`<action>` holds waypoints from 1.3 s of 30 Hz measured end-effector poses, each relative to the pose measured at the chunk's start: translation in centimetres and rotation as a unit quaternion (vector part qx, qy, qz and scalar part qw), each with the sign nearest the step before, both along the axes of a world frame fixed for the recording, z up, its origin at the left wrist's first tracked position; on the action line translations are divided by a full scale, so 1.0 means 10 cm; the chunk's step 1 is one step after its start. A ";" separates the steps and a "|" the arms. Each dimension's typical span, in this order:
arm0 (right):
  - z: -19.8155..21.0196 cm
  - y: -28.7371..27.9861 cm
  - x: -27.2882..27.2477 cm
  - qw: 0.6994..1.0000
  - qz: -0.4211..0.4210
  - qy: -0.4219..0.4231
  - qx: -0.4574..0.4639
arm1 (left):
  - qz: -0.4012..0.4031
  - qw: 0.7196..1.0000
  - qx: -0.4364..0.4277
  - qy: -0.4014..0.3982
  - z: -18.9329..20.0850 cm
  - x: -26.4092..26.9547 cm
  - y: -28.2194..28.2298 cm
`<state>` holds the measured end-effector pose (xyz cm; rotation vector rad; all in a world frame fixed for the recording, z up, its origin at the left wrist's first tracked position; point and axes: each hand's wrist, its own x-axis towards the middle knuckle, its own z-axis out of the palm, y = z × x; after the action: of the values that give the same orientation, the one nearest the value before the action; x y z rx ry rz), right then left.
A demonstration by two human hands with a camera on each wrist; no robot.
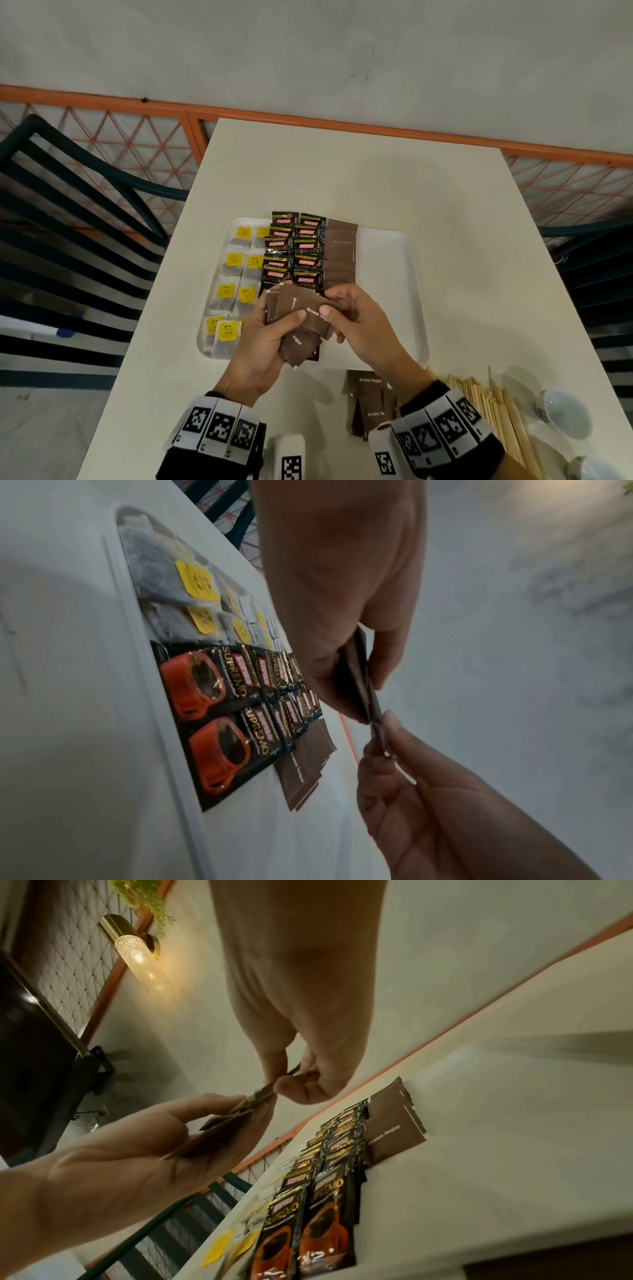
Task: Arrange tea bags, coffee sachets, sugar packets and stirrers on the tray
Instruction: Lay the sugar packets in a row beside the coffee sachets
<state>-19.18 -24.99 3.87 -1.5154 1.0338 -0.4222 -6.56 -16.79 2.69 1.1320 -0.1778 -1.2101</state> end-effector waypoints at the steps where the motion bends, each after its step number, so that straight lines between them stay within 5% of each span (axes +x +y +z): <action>1: -0.01 0.02 0.00 1.000 -0.014 -0.011 0.011 | 0.005 1.000 0.001 0.001 -0.01 -0.01 0.00; 7: -0.09 0.09 -0.07 0.991 -0.029 -0.055 0.117 | 0.028 0.999 0.011 0.010 -0.03 -0.04 0.01; 12: -0.29 -0.08 -0.24 0.976 -0.146 -0.076 0.146 | 0.055 0.995 0.006 0.084 -0.05 0.05 0.10; 23: -0.64 -0.34 -0.29 0.981 -0.150 0.125 0.003 | 0.065 0.990 -0.008 0.128 -0.03 0.19 0.18; 29: -0.66 -0.34 -0.19 0.979 -0.144 0.139 -0.040 | 0.046 0.989 -0.023 0.137 -0.03 0.18 0.19; 39: -0.50 -0.26 -0.11 0.976 -0.140 0.118 -0.121 | 0.019 0.999 0.018 0.024 -0.08 0.07 0.11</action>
<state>-20.24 -27.57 -1.17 -1.6687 1.4336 -0.5935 -5.83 -15.73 1.89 1.1317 -0.0971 -1.2106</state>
